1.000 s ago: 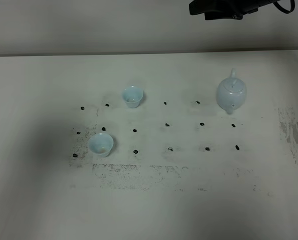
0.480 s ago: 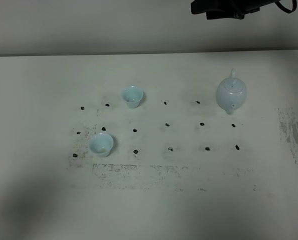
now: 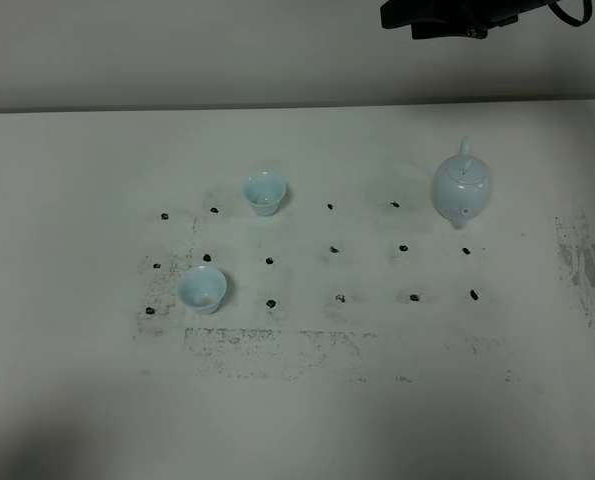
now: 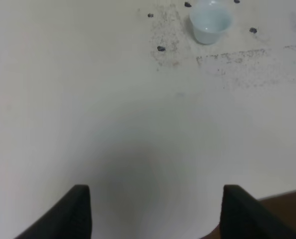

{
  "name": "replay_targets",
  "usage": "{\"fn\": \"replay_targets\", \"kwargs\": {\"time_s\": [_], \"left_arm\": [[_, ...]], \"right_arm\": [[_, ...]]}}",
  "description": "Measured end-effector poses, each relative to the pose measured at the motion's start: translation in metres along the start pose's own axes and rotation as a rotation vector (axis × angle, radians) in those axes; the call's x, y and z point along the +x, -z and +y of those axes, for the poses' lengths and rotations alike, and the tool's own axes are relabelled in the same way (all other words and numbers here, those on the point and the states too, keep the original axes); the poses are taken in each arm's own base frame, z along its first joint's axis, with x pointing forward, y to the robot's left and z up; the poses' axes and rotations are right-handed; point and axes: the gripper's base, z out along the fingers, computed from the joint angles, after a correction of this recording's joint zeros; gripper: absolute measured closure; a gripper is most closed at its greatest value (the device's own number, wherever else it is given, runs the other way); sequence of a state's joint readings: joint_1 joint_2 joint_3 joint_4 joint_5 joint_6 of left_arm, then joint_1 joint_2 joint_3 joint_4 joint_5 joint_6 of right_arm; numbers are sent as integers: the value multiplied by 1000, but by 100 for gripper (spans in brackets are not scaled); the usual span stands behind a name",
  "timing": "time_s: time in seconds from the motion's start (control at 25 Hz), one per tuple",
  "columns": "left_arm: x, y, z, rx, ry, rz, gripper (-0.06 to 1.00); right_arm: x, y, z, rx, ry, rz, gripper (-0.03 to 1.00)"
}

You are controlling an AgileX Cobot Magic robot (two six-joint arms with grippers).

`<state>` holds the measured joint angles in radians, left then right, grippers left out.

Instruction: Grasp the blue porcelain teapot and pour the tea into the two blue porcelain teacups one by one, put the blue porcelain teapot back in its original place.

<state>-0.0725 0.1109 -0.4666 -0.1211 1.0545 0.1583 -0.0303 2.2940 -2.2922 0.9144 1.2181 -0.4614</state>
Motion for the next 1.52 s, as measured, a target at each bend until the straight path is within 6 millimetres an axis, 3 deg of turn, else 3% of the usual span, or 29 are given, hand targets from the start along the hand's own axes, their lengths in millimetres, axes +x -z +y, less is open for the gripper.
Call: {"fn": "replay_targets", "kwargs": {"time_s": [0.28, 1.52], "left_arm": [[11, 11, -2, -16, -6, -98, 37], [12, 9, -2, -50, 24, -91, 38]], "right_arm": [[0, 0, 0, 1, 0, 0, 40], [0, 0, 0, 2, 4, 2, 40]]}}
